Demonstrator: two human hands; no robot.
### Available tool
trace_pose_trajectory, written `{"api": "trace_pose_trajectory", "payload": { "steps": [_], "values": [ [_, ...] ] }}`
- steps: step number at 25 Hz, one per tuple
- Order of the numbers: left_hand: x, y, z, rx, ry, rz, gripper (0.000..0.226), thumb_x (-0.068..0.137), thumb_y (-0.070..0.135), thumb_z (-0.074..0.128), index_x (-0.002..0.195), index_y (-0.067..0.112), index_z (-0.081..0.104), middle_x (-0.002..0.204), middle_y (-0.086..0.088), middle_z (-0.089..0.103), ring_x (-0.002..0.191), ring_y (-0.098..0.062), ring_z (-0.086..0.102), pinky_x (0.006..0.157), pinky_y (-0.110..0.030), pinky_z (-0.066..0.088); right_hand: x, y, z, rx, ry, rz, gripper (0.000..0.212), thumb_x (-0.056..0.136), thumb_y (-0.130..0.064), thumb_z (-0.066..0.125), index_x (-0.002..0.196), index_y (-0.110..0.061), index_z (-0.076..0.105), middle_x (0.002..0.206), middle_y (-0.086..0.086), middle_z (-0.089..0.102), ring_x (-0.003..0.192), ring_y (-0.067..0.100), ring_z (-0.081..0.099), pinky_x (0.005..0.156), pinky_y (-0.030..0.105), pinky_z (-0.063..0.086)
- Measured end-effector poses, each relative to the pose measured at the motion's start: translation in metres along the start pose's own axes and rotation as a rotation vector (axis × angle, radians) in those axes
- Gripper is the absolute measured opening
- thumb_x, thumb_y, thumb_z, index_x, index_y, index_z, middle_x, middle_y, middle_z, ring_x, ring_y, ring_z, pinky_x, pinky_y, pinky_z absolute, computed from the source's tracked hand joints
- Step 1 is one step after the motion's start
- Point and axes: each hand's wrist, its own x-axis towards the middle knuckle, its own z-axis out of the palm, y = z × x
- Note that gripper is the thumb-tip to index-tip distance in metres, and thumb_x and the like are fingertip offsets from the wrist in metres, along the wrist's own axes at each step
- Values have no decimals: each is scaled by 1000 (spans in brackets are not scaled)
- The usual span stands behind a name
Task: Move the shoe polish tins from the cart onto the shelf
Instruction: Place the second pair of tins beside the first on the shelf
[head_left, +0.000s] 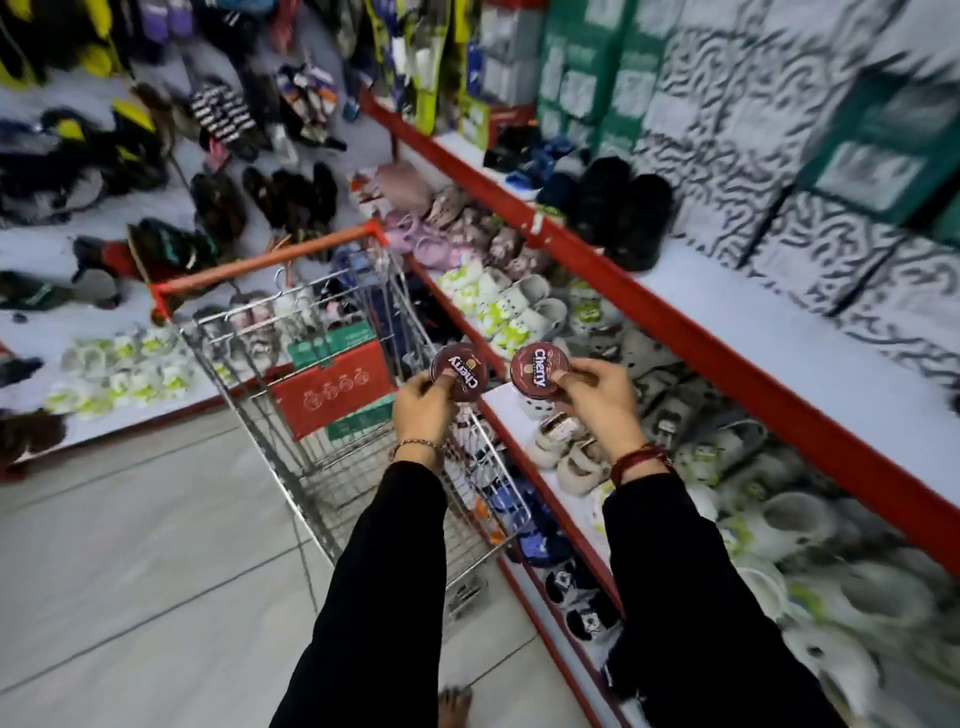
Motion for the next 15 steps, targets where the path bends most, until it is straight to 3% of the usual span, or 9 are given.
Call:
{"api": "trace_pose_trajectory", "payload": {
  "steps": [3,6,9,12,15],
  "values": [
    [-27,34,31,-6,-110,60,24,92,15,60,111,2,68,96,-13,71,67,-14,66,64,-25,54,-18,-32,-53,6,110,-105,36,81,-16,72,115,-7,70,103,8,73,96,27,73,90,48,59],
    [-49,52,63,-12,-237,102,27,92,16,59,111,-2,65,101,-25,70,76,-29,66,48,-22,53,-35,-50,-102,53,209,-142,31,81,-17,73,111,-8,70,93,0,71,87,24,73,87,48,60],
    [-76,68,106,-31,-348,152,17,94,11,57,107,2,64,95,-17,66,76,-25,64,55,-21,57,-52,-57,-156,101,324,-154,25,82,-16,73,107,-12,71,96,4,73,92,26,73,84,44,61],
    [-105,74,152,-8,-495,196,24,94,10,57,113,-3,64,94,-14,66,71,-16,63,58,-20,57,-73,-55,-212,136,448,-162,26,84,-13,71,110,-6,69,107,14,72,96,27,72,74,33,62],
    [-140,76,197,54,-632,212,9,94,10,58,88,12,65,82,-6,63,67,-11,56,54,-16,50,-102,-51,-262,138,554,-175,30,87,-8,67,117,-1,66,109,17,69,94,26,69,63,19,61]
  ]
}}
